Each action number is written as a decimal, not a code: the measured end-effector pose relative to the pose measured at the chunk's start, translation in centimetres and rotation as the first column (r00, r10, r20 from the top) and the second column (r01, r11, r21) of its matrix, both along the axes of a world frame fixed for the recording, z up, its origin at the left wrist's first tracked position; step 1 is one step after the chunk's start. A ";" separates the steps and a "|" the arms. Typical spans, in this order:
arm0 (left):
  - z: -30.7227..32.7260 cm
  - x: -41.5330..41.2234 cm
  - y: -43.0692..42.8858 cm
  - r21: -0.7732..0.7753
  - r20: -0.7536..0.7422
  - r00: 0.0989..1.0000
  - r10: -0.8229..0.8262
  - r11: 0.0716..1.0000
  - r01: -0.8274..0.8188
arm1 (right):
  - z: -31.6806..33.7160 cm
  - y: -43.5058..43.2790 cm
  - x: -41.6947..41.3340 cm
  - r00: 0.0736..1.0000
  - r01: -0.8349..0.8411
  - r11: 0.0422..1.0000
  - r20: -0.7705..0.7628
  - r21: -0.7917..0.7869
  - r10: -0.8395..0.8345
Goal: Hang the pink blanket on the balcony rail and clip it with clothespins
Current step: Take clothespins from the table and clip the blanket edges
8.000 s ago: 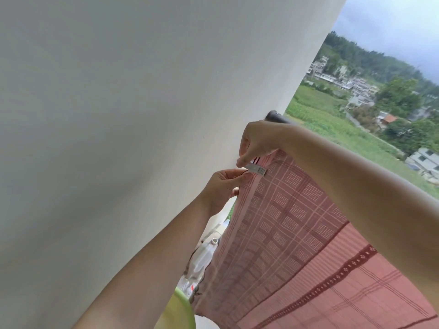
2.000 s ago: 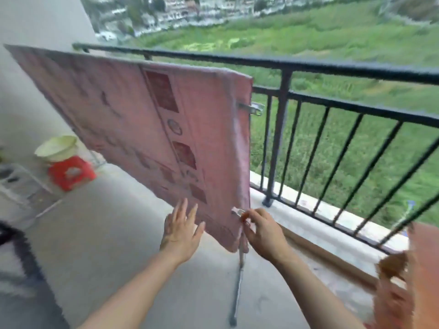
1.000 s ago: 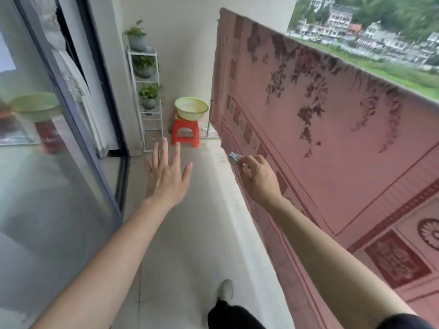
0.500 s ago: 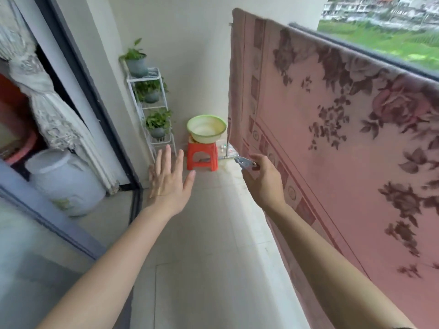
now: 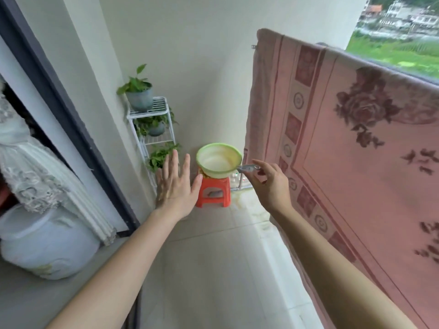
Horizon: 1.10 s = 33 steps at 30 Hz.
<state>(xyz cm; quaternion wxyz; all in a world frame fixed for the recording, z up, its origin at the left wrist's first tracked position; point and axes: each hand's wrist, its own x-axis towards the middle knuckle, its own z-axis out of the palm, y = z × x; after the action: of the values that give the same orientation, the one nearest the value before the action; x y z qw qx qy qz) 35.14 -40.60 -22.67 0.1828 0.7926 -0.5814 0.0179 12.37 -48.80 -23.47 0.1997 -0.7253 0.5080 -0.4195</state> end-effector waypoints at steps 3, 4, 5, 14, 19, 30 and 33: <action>0.6 2.3 -6.2 -0.016 -0.008 0.999 -0.044 0.999 0.044 | 0.6 -5.4 1.7 0.998 0.050 0.998 0.038 0.027 -0.051; 0.4 3.0 -8.4 -0.021 -0.012 0.998 -0.054 0.998 0.054 | 0.5 -7.3 2.2 0.996 0.071 0.997 0.060 0.037 -0.073; 0.2 3.6 -10.5 -0.022 -0.019 0.998 -0.061 0.998 0.061 | 0.3 -9.3 2.6 0.993 0.087 0.995 0.080 0.053 -0.091; -4.4 7.4 -32.6 0.138 -0.147 0.984 -0.104 0.983 0.125 | -3.4 -30.2 6.9 0.955 0.090 0.974 0.260 0.206 -0.143; -3.7 9.5 -45.9 0.275 -0.238 0.964 -0.121 0.943 0.186 | -1.5 -42.6 8.4 0.936 0.108 0.965 0.302 0.237 -0.179; -8.5 11.7 -69.2 0.277 -0.429 0.880 -0.204 0.897 0.344 | -5.2 -62.7 10.8 0.967 0.198 0.935 0.097 0.293 -0.235; -11.2 11.8 -76.4 0.299 -0.576 0.794 -0.195 0.853 0.427 | -7.1 -65.7 11.7 0.954 0.259 0.913 0.066 0.316 -0.294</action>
<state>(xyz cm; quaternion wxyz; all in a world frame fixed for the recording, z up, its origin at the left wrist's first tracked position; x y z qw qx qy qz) 46.97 -117.02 -33.88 0.1626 0.6772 -0.6241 -0.3542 24.10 -114.50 -30.60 0.2756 -0.5819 0.6520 -0.4005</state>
